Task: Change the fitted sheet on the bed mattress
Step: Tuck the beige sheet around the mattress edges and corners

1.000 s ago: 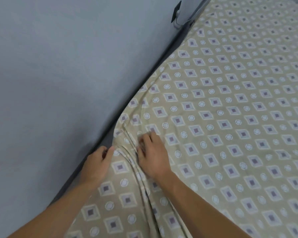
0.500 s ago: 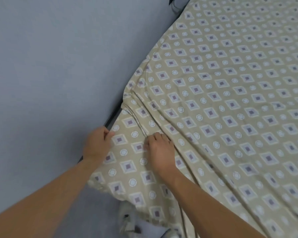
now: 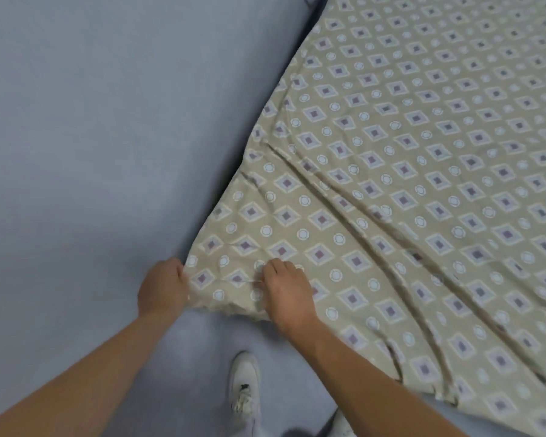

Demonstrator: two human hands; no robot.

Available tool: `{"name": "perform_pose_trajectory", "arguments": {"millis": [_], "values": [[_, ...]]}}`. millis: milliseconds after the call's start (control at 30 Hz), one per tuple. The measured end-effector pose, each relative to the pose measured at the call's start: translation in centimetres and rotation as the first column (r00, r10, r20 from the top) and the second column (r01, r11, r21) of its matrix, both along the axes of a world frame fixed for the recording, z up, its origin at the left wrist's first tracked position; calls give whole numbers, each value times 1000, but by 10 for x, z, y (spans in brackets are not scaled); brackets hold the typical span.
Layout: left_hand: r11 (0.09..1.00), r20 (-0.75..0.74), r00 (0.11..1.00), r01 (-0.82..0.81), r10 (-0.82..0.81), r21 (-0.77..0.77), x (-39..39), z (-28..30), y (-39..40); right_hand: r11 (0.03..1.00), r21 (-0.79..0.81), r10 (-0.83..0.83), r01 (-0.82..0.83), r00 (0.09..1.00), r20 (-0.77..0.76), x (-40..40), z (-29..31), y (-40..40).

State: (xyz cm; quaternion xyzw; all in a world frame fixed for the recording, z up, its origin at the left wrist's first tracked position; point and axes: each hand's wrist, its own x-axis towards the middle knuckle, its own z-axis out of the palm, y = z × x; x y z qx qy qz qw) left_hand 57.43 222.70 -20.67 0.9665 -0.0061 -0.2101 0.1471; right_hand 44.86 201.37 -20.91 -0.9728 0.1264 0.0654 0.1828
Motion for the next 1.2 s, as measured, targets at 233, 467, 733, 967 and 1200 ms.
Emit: {"name": "perform_pose_trajectory", "arguments": {"millis": [233,467,733,967,1200], "values": [[898,-218,976,-107,13,-426,-15,10,-40,983,-52,-174,177,983,51,-15,4,-14],[964,-42,995,78,-92,-253,-14,0,-35,992,-59,-109,110,994,10,-18,-8,7],[979,-7,985,174,-174,103,7,9,-23,984,-58,-168,169,985,31,-33,10,2],[984,-154,986,42,-69,-175,0,9,-35,977,-114,-175,181,983,61,-48,-2,-11],[972,-64,992,94,-110,-214,-11,9,-48,975,-74,-211,209,977,-12,-33,-15,-9]]}}
